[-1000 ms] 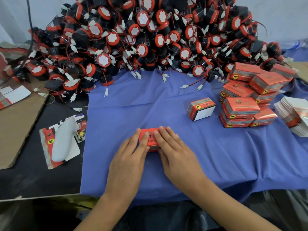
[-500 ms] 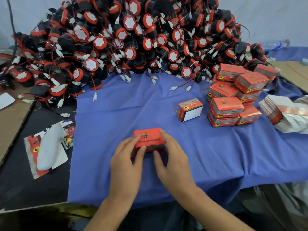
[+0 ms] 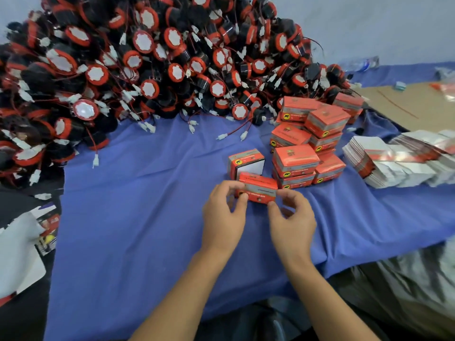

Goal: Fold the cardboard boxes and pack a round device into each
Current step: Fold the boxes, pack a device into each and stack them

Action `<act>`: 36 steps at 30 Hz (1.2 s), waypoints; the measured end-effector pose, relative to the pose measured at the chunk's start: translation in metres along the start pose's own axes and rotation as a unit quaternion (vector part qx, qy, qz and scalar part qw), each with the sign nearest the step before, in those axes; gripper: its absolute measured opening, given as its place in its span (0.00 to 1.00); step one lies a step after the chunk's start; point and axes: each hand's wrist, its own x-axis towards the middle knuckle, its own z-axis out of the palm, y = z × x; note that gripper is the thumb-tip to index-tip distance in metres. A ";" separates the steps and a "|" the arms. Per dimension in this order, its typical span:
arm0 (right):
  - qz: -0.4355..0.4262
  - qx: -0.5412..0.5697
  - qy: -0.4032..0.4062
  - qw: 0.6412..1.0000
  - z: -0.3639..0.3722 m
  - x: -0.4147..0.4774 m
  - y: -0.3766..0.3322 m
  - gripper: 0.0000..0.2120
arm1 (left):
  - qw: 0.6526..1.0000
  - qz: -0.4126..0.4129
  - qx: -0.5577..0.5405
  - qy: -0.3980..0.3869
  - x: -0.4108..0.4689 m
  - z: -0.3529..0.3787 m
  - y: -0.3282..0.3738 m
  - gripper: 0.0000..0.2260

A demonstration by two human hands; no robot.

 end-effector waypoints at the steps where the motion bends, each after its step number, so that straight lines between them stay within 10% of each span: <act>1: 0.006 -0.024 -0.010 1.000 -0.001 0.003 0.003 0.10 | 1.000 -0.009 0.014 -0.020 0.005 0.005 -0.002 0.09; 11: -0.022 -0.120 -0.081 0.989 0.007 0.005 0.014 0.19 | 0.966 -0.044 0.165 -0.197 0.027 0.030 0.002 0.28; 20: -0.017 0.040 0.030 0.999 -0.008 0.001 0.004 0.18 | 0.995 0.060 0.033 0.073 -0.013 0.058 0.030 0.11; 25: -0.023 0.084 0.101 0.991 -0.056 0.036 0.003 0.15 | 0.991 0.073 -0.091 -0.070 -0.020 0.112 0.073 0.10; 31: -0.004 -0.193 0.138 0.971 -0.116 0.116 0.024 0.20 | 0.972 0.055 0.003 -0.230 -0.001 0.199 0.098 0.16; 36: 0.036 -0.454 0.075 0.887 -0.138 0.158 0.050 0.25 | 0.957 -0.012 0.052 -0.284 0.028 0.255 0.092 0.16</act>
